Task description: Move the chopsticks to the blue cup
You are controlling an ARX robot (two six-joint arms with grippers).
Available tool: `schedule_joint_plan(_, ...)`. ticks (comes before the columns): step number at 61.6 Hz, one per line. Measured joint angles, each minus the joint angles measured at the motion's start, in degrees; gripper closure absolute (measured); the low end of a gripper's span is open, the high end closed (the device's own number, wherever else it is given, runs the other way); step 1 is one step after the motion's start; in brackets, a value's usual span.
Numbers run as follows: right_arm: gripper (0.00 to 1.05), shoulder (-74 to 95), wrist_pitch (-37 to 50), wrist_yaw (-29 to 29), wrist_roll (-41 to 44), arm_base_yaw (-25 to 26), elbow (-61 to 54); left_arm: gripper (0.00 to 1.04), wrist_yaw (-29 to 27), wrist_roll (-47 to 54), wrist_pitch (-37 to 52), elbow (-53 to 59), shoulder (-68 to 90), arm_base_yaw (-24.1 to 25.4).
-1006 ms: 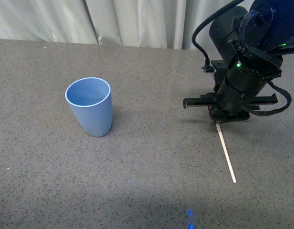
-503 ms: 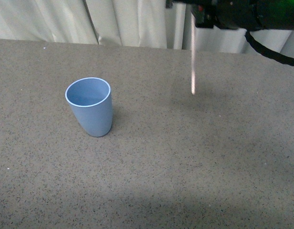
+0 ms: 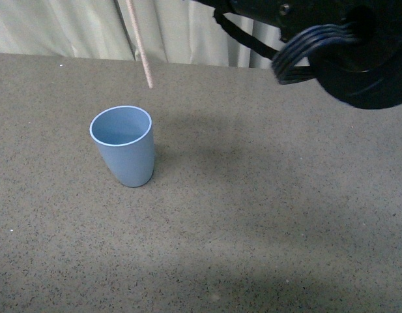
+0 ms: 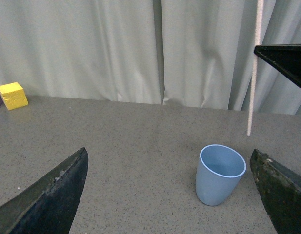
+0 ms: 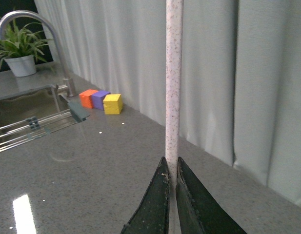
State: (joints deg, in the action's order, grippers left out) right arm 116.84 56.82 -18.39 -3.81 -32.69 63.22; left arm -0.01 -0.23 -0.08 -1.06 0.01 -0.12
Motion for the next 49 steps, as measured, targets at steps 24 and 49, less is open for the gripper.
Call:
schedule_joint_plan(24,1.04,8.33,-2.27,-2.27,-0.28,-3.13,6.38,0.07,0.00,0.00,0.00,0.00,0.00,0.00)
schedule_joint_plan(49,1.04,11.61,-3.69,-1.99,-0.44,-3.85,6.19,0.07,0.00,0.00,0.00,0.00,0.00,0.00)
